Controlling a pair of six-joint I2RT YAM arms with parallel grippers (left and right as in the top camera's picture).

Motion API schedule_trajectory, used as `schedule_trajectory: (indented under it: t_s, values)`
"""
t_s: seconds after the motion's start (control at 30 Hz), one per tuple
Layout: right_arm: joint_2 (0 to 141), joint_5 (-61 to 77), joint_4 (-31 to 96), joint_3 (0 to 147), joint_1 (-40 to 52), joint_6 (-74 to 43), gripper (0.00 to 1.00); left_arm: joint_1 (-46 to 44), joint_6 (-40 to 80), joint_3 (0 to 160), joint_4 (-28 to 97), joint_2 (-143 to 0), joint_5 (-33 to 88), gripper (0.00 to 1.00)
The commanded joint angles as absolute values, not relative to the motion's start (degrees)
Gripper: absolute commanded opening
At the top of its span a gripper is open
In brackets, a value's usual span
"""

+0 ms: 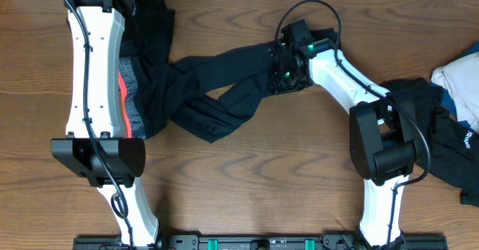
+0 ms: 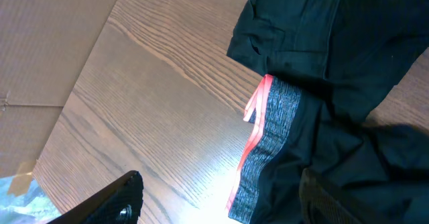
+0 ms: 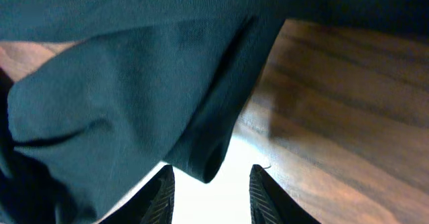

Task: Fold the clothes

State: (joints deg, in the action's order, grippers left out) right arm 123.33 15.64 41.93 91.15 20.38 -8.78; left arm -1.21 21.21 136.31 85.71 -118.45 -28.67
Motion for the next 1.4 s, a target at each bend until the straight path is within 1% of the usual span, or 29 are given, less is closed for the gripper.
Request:
schedule_trajectory:
  t_s: [0.0,0.47,0.8,0.87,0.97,1.1,1.37]
  values:
    - [122.3,17.1,40.1,89.7,20.7,-10.0,0.35,-0.9,21.6,136.6,86.1,-118.1,-28.9,0.75]
    - [122.4,18.6,37.5,88.4,22.7,-12.4,0.34,-0.9,21.6,136.6,86.1,-118.1,-28.9,0.75]
    - [125.0,18.2,37.3,88.4,23.2,-13.3,0.33,-0.9,21.6,136.6,86.5,-118.1,-28.9,0.75]
    - [125.4,18.1,37.2,88.4,23.2,-13.3,0.31,-0.9,21.6,136.6,86.5,-118.1,-28.9,0.75]
    - [125.4,16.1,37.5,88.4,23.1,-13.3,0.2,-0.9,21.6,136.6,86.5,-118.1,-28.9,0.75]
    - [125.3,12.4,38.3,88.4,22.4,-15.6,0.01,-0.9,21.6,136.6,86.5,-118.1,-28.9,0.75]
    - [123.6,12.0,42.4,88.5,18.9,-15.9,0.01,-0.9,21.6,136.6,86.5,-118.1,-28.9,0.75]
